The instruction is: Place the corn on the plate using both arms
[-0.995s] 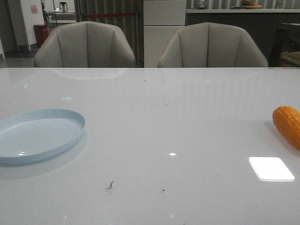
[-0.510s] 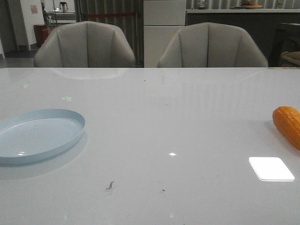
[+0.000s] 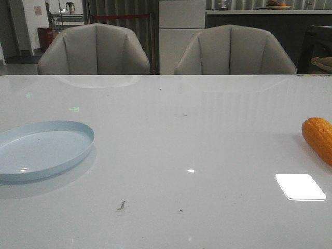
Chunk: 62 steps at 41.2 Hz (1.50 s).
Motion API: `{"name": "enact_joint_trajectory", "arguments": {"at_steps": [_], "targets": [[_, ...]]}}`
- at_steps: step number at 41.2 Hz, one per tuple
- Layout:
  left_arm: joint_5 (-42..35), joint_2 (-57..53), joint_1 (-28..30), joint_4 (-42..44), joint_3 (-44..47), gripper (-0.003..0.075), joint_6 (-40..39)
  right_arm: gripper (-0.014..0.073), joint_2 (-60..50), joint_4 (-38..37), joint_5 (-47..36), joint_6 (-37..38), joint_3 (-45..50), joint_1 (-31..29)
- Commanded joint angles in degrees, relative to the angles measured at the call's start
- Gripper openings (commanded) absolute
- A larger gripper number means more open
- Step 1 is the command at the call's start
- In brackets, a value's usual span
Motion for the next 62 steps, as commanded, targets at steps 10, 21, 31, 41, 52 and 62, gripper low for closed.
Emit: {"name": "enact_joint_trajectory", "arguments": {"at_steps": [10, 21, 31, 41, 52, 62], "targets": [[-8.52, -1.12, 0.24, -0.73, 2.17, 0.0094, -0.08, 0.0059, -1.47, -0.36, -14.95, -0.41, -1.23, -0.22], [-14.72, -1.12, 0.24, -0.73, 2.06, 0.0094, -0.08, 0.0059, -1.47, -0.47, -21.51, -0.41, -1.23, -0.22], [-15.65, -1.12, 0.12, -0.73, -3.41, 0.0094, -0.08, 0.0059, -1.47, 0.00, -21.18, 1.34, -6.79, -0.15], [-9.18, 2.86, 0.12, -0.29, -13.39, 0.0094, -0.08, 0.0059, 1.03, 0.00, -4.91, 1.34, -19.93, -0.15], [-3.29, 16.06, 0.12, -0.14, -22.28, 0.0094, -0.08, 0.0059, 11.74, 1.08, 0.57, 1.34, -27.17, -0.15], [-3.04, 27.62, 0.12, -0.14, -22.44, 0.0094, -0.08, 0.0059, 23.11, 1.08, -0.07, 1.34, -27.24, -0.15]]}}
